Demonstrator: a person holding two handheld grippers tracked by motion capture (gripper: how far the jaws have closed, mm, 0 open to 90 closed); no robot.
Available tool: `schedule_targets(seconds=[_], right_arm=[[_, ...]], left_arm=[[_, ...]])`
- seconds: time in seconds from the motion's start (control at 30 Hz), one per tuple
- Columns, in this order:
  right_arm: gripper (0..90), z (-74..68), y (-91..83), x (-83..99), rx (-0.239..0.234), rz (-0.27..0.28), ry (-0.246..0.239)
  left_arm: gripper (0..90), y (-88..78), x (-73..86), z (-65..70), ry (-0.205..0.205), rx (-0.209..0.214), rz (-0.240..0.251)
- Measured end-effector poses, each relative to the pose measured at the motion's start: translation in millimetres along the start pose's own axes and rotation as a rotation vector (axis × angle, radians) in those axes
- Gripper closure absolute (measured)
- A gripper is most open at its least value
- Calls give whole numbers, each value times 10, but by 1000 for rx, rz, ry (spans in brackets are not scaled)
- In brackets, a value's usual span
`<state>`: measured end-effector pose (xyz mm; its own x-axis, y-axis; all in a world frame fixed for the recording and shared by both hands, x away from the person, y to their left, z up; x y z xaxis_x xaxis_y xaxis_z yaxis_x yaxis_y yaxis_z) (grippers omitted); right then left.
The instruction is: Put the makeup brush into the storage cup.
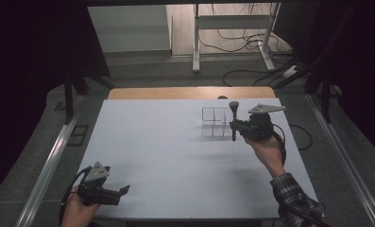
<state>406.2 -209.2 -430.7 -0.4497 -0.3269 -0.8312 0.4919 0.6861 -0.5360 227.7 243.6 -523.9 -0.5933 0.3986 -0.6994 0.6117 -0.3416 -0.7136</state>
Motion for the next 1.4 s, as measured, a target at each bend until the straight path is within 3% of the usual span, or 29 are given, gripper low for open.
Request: schedule_targets(seconds=[1.4], right_arm=[[789,290,170,-317,46,37,16]], left_arm=[[0,11,-6,-1,4,8,-5]])
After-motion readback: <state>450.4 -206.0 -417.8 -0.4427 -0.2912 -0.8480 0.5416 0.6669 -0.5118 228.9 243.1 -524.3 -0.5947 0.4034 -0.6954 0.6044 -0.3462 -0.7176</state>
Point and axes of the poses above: each handheld gripper's, and its own axes: y roughly forward along the jaws, x roughly out of its underside, z roughly to its right, the point moved 3 cm from there along y, roughly forward along the jaws, and after that the axes turned 6 degrees about -x, right-handed, at the moved point
